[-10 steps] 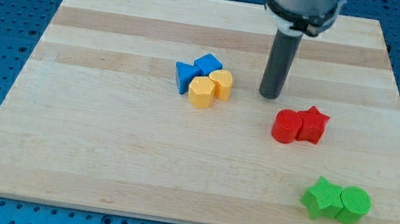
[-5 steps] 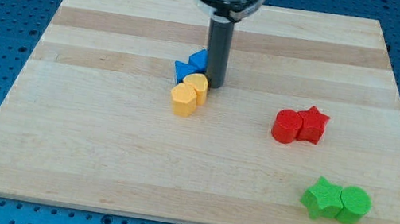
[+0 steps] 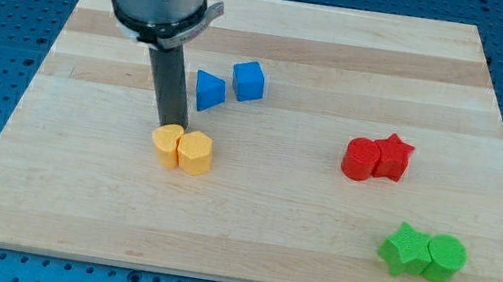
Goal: Separate the yellow blocks from blue blocks
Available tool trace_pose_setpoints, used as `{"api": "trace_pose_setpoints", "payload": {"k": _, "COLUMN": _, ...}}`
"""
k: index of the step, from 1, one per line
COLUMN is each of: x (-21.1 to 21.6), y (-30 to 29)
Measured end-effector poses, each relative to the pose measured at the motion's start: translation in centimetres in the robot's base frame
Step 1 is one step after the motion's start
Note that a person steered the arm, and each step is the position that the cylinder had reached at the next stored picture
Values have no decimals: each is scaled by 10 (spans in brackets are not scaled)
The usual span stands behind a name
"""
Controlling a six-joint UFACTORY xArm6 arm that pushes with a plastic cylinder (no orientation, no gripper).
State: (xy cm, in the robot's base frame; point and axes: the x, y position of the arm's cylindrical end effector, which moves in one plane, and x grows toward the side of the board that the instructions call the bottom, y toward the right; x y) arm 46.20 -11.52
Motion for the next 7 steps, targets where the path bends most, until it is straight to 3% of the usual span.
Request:
{"api": "trace_pose_setpoints", "payload": {"k": 4, "x": 3, "y": -30}}
{"api": "trace_pose_setpoints", "payload": {"k": 7, "x": -31, "y": -1}}
